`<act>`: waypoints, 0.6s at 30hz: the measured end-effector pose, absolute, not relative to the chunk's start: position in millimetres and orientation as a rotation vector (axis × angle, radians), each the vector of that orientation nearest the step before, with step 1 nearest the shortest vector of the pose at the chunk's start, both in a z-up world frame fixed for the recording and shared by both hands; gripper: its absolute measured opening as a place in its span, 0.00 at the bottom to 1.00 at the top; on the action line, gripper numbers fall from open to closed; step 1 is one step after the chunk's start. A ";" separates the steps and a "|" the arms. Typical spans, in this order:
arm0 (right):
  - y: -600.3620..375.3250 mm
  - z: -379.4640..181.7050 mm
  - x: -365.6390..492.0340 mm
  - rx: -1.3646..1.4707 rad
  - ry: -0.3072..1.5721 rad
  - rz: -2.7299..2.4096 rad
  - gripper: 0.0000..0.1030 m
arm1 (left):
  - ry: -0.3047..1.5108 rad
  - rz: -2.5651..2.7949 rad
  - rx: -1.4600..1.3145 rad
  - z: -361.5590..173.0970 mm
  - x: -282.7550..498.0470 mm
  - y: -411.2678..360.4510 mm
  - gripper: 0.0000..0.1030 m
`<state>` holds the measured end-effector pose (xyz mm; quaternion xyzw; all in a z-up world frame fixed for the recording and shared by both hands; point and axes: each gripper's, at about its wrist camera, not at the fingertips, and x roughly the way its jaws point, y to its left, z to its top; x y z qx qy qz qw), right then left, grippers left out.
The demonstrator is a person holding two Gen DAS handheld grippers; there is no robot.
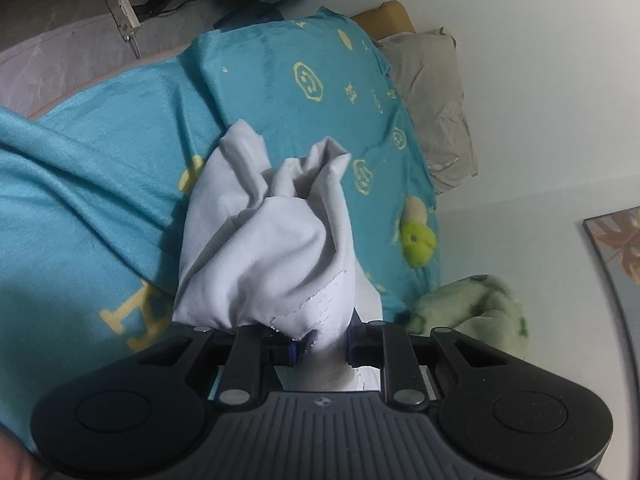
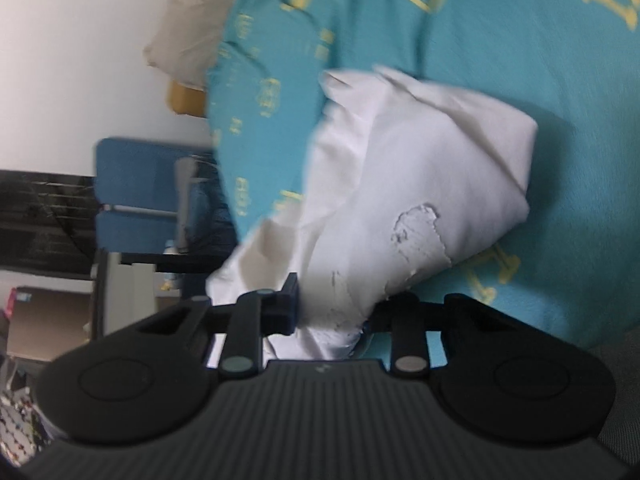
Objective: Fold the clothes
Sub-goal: 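Grasp the folded bundle with both grippers and lift it off the sheet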
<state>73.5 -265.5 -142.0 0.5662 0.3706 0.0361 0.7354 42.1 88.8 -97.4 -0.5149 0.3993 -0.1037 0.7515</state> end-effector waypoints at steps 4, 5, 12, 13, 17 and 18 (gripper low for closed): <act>-273.6 -101.3 50.3 1.235 0.762 0.110 0.29 | 0.885 -0.233 -1.146 -54.8 22.8 85.6 0.21; -277.8 -91.7 44.5 1.238 0.758 0.112 0.29 | 0.892 -0.237 -1.133 -42.4 20.3 79.9 0.21; -341.7 -24.2 17.3 1.243 0.681 0.118 0.29 | 0.961 -0.280 -1.083 33.6 8.1 24.3 0.21; -353.7 -14.2 15.6 1.240 0.665 0.116 0.29 | 0.963 -0.299 -1.074 44.3 12.4 9.8 0.21; -403.7 26.7 11.0 1.224 0.597 0.109 0.29 | 0.953 -0.396 -1.033 89.0 39.3 -59.5 0.21; -422.0 39.4 16.2 1.215 0.569 0.103 0.30 | 0.948 -0.426 -1.021 100.8 48.7 -79.9 0.21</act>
